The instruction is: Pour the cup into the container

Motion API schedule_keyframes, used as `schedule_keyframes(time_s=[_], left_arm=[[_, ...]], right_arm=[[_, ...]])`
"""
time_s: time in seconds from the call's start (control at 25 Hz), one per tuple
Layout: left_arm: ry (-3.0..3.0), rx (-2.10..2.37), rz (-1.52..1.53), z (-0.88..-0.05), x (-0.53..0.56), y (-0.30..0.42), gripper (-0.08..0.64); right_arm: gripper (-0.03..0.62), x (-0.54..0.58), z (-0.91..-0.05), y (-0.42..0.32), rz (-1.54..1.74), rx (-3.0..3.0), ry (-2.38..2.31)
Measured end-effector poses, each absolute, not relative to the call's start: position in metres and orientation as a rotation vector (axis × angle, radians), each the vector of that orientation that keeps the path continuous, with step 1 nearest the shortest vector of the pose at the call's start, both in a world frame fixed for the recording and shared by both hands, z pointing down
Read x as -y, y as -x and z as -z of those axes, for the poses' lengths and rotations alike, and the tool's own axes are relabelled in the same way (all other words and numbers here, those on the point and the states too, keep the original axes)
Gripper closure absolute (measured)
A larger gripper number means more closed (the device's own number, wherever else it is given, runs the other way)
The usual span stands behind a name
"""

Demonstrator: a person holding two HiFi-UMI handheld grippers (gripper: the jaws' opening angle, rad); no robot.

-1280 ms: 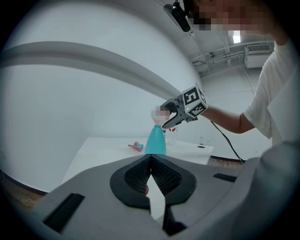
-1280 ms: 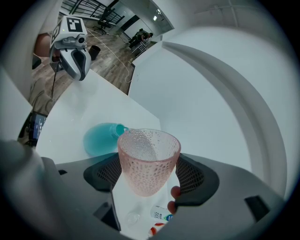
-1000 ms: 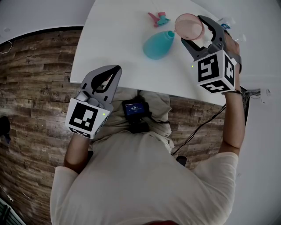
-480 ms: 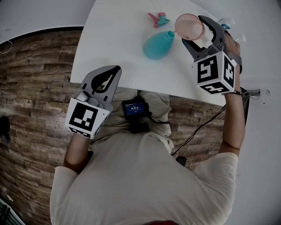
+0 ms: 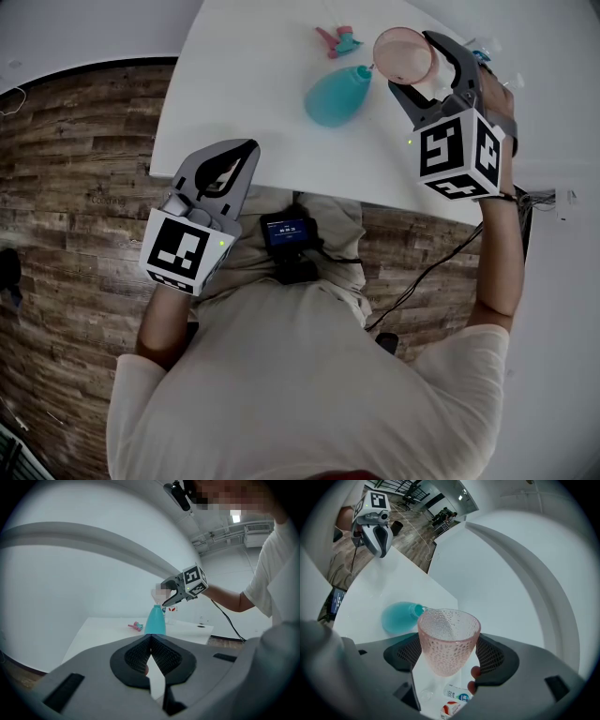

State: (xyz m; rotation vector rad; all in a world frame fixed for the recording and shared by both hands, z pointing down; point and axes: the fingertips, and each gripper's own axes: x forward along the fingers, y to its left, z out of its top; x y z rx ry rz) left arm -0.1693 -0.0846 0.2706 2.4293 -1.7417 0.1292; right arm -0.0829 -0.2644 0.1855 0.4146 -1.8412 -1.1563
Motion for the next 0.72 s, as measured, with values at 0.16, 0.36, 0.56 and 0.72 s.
schedule_keyframes(time_s=[0.16, 0.36, 0.56, 0.72], left_arm=[[-2.431, 1.745, -0.130, -0.2701, 0.0834, 0.1699, 0.548], [-2.426, 1.743, -0.126, -0.2713, 0.0825, 0.1707, 0.548], [-2.418, 1.742, -0.132, -0.2743, 0.0812, 0.1715, 0.548], [-2.406, 1.743, -0.137, -0.2773, 0.0809, 0.1731, 0.548]], right_arm=[[0.232, 0.2647, -0.1825, 0.0835, 1.179, 1.824, -0.422], [0.232, 0.2659, -0.1816, 0.0840, 1.194, 1.810, -0.429], [0.232, 0.2658, -0.1820, 0.0845, 1.199, 1.808, -0.429], [0.232, 0.2666, -0.1825, 0.0845, 1.205, 1.803, -0.431]])
